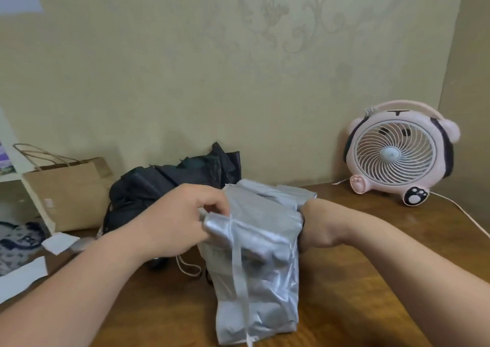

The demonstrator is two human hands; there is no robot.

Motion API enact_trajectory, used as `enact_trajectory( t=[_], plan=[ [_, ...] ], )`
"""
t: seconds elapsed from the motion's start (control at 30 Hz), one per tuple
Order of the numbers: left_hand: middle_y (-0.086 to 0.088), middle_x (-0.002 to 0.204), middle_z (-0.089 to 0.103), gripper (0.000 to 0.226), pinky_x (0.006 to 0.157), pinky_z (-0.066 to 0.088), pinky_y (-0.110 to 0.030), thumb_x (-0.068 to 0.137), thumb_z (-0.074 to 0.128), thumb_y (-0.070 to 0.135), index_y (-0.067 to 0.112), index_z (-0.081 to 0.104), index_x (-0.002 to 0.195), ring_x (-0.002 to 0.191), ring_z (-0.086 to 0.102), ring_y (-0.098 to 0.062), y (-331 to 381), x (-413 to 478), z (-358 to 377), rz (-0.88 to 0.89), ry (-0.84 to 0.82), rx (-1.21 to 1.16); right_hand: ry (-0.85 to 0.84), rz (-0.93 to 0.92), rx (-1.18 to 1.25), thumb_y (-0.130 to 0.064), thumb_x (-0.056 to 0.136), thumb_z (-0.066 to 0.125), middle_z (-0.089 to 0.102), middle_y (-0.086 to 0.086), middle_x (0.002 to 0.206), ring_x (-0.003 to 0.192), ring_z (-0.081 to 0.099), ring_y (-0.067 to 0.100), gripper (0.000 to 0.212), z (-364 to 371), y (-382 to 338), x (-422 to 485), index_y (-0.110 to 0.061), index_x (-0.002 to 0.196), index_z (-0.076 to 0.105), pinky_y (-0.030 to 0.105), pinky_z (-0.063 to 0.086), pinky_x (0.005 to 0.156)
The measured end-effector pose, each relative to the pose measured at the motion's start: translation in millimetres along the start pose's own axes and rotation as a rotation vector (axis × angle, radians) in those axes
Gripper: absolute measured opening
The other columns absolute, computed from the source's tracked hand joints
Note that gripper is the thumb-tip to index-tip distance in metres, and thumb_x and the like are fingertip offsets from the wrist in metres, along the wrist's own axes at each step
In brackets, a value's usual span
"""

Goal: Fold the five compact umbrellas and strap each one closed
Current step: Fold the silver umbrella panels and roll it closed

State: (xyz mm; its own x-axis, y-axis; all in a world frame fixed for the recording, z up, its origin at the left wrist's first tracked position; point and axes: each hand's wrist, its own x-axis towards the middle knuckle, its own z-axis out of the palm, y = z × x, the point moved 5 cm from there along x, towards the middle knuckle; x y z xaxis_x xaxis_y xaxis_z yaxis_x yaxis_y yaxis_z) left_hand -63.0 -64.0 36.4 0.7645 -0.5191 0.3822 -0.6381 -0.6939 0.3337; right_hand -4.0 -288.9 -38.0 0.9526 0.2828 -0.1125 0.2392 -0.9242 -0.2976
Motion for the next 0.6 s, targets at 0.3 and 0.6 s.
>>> enact_trajectory(
  t=[0.3, 0.6],
  plan=[
    [0.015, 0.064, 0.054, 0.037, 0.058, 0.039, -0.025, 0.085, 0.080, 0.011, 0.031, 0.052, 0.071, 0.063, 0.044, 0.002, 31, 55, -65, 0.158, 0.712, -0.280, 0.876, 0.074, -0.375, -0.021, 0.092, 0.054, 0.071, 0.013, 0.098, 0.090, 0.068, 0.040, 0.018, -114, -10, -6, -0.017, 0.104, 0.065, 0.034, 0.038, 0.065],
    [0.005, 0.074, 0.060, 0.013, 0.064, 0.044, -0.040, 0.076, 0.061, 0.019, 0.028, 0.055, 0.084, 0.067, 0.054, -0.014, -22, 35, 39, -0.022, 0.220, -0.196, 0.721, 0.025, -0.461, -0.018, 0.096, 0.047, 0.071, 0.008, 0.095, 0.089, 0.069, 0.036, 0.012, -53, 28, 25, -0.016, 0.107, 0.053, 0.036, 0.040, 0.062]
  ],
)
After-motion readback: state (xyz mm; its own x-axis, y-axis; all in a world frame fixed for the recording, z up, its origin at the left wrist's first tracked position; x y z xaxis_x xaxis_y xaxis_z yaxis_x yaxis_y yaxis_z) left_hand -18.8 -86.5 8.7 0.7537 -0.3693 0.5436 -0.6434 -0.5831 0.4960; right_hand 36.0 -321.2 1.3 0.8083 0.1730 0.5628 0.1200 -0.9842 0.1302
